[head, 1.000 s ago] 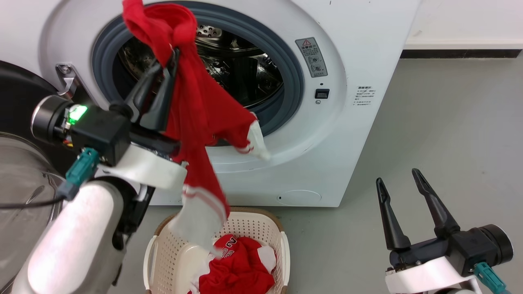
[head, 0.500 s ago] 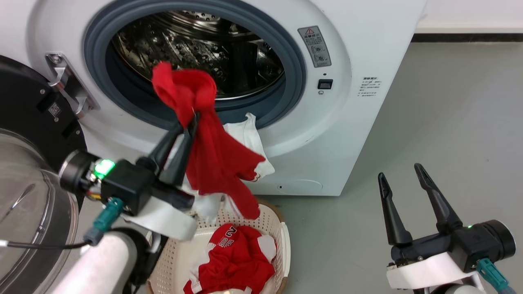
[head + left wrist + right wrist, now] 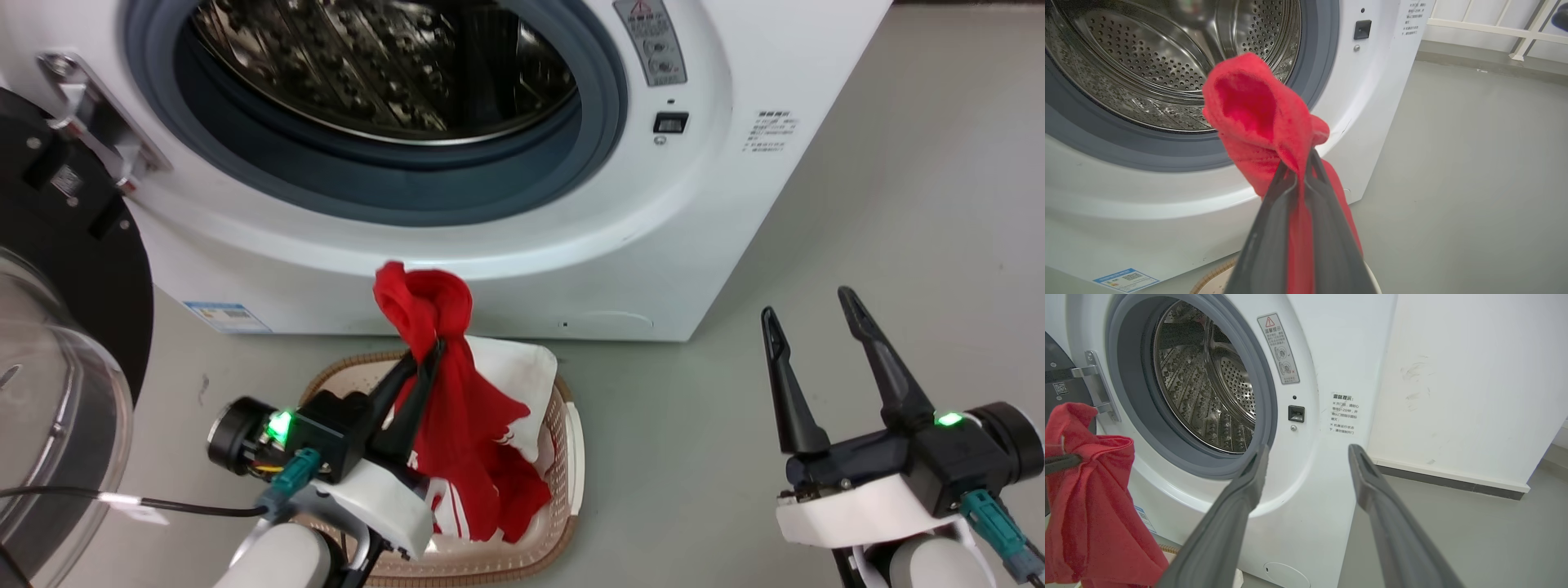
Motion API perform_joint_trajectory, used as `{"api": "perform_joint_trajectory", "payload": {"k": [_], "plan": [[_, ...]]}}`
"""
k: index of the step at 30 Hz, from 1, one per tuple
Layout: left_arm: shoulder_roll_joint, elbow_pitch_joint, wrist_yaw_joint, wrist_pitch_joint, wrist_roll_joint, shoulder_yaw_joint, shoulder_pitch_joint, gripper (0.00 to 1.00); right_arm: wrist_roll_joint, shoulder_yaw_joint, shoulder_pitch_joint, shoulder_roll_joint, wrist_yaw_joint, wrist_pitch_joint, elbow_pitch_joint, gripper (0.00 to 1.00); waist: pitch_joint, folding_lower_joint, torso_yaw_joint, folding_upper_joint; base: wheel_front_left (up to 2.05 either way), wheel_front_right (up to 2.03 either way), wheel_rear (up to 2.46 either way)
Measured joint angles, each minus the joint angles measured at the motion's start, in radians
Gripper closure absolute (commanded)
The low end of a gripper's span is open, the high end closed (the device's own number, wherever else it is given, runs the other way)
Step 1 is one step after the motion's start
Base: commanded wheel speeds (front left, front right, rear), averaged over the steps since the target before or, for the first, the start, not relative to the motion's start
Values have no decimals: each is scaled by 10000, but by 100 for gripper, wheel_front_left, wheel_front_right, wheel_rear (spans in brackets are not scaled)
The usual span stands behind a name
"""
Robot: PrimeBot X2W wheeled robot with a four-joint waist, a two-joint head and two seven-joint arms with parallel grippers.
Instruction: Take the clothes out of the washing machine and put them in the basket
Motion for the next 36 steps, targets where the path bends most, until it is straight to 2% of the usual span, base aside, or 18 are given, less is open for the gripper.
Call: {"api": "perform_joint_trajectory", "payload": {"k": [11,23,29,36], "plan": [[-871,3749,-761,-759,-378,-291,-740,100,-111,25,-665,0,0,0,-192,0,1339,1,-194,0,0,0,0],[-1722,8113,-1557,-1141,-169,-619,-2803,100,-123,-92,-1807,-2,0,0,-560,0,3323,1,-631,0,0,0,0],[-2056,10034,-1741,-1179,8,-911,-3982,100,-61,-190,-2272,-2,2,0,-750,0,4418,1,-850,0,0,0,0],[-2313,11674,-1877,-1028,219,-1281,-5439,100,-6,-305,-2637,-2,0,0,-938,0,5592,1,-1012,0,0,0,0]]}}
